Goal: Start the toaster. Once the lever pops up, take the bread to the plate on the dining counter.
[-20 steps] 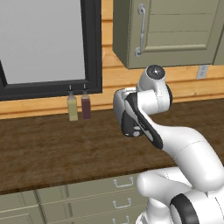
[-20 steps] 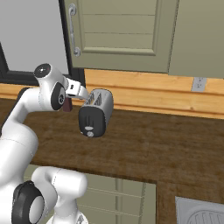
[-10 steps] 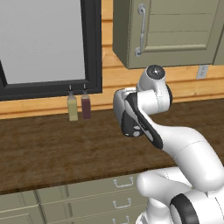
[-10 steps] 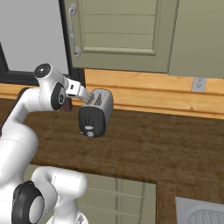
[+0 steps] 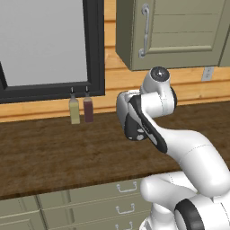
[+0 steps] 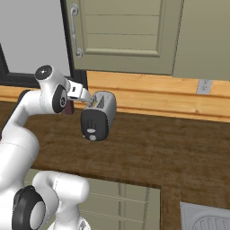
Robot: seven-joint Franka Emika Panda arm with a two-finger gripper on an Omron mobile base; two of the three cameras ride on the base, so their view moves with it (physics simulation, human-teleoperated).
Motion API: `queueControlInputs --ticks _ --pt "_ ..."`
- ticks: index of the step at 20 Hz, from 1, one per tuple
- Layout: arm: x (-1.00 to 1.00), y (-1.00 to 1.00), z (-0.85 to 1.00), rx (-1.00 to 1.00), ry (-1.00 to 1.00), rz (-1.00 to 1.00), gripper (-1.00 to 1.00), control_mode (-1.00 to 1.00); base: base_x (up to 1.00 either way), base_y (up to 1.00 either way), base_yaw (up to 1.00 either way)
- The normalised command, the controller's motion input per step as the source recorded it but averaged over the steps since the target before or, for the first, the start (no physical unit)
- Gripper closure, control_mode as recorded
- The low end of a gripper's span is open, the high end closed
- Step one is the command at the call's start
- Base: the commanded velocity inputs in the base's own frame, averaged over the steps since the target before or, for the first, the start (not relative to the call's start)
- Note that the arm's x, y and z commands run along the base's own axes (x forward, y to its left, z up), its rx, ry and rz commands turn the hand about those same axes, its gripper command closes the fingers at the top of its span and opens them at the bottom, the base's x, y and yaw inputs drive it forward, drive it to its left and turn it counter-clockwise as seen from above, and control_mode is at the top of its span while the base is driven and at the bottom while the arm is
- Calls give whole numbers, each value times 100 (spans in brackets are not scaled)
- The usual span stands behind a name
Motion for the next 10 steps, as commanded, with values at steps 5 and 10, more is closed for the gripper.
queueControlInputs --ticks 5,10 --pt "0 0 0 0 0 0 -100 -100 0 0 0" --pt "0 0 0 0 0 0 -100 -100 0 0 0"
